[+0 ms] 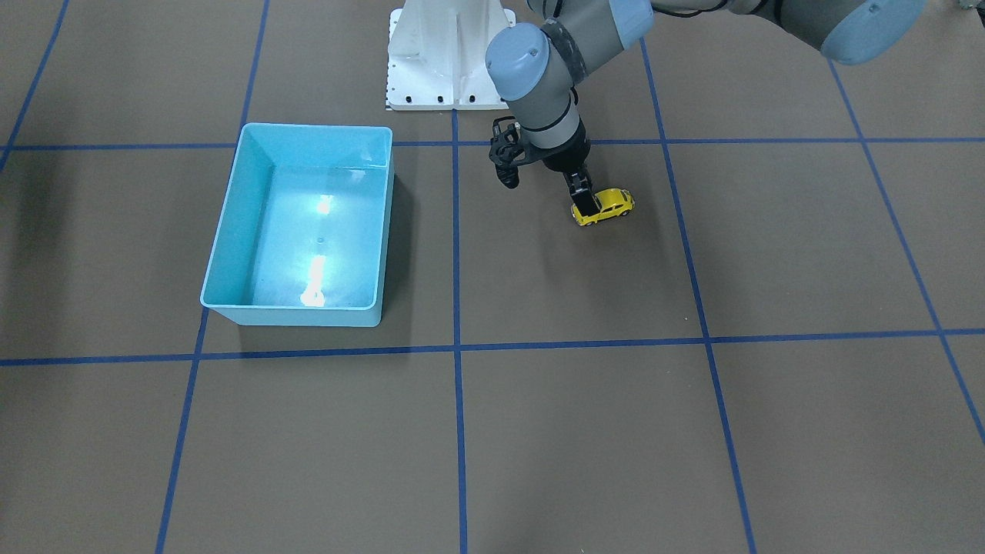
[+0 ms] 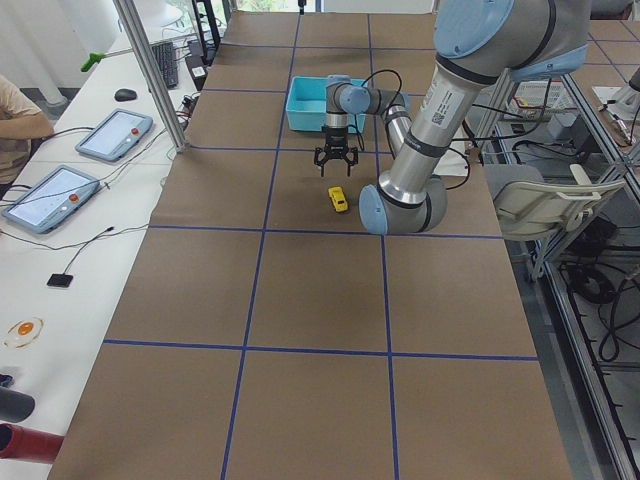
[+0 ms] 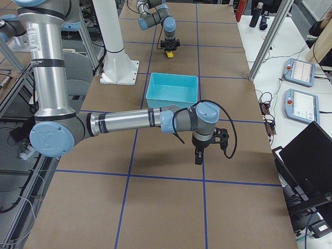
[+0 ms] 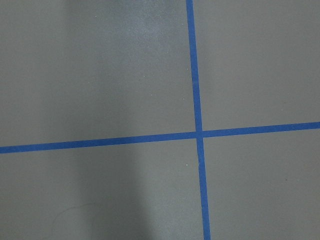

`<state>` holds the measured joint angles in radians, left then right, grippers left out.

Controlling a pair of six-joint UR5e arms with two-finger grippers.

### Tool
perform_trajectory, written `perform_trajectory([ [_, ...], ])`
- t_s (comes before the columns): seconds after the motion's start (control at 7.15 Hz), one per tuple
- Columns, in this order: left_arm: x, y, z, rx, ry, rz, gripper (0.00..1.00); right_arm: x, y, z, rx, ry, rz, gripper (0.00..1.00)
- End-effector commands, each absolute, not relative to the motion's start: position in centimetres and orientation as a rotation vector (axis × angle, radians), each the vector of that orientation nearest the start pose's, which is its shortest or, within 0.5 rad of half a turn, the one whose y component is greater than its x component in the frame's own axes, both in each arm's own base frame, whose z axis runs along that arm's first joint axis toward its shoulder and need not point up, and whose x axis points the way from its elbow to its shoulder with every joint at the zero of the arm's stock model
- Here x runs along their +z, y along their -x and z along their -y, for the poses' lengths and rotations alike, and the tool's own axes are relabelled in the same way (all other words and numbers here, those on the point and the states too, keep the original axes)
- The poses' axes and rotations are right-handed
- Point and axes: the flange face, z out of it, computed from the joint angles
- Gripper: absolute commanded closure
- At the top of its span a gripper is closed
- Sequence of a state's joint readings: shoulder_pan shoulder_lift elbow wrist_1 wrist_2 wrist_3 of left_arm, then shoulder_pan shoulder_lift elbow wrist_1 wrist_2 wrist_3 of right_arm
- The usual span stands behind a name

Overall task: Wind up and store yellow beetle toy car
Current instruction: 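Close the left gripper on the yellow car's roof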

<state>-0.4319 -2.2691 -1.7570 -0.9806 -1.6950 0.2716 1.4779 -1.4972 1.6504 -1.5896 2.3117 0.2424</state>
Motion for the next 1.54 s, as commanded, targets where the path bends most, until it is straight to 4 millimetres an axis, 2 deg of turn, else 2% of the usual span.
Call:
perform_trajectory([
  [0.0, 26.3, -54.6, 38.6, 1.377, -0.181, -0.247, 0.0, 58.7, -1.6, 53.1, 0.092, -0.002, 0.751, 0.0],
  [0.7, 27.9, -56.1, 39.7, 1.351, -0.173, -0.306, 0.02, 58.7, -1.6, 53.1, 0.093, 0.0, 0.751, 0.0],
  [1.12, 28.6, -56.0, 40.0, 1.352, -0.173, -0.328, 0.06, 58.7, -1.6, 53.1, 0.093, 0.0, 0.751, 0.0],
  [1.4, 29.7, -55.7, 40.3, 1.35, -0.179, -0.333, 0.06, 58.7, -1.7, 53.1, 0.094, -0.001, 0.751, 0.0],
])
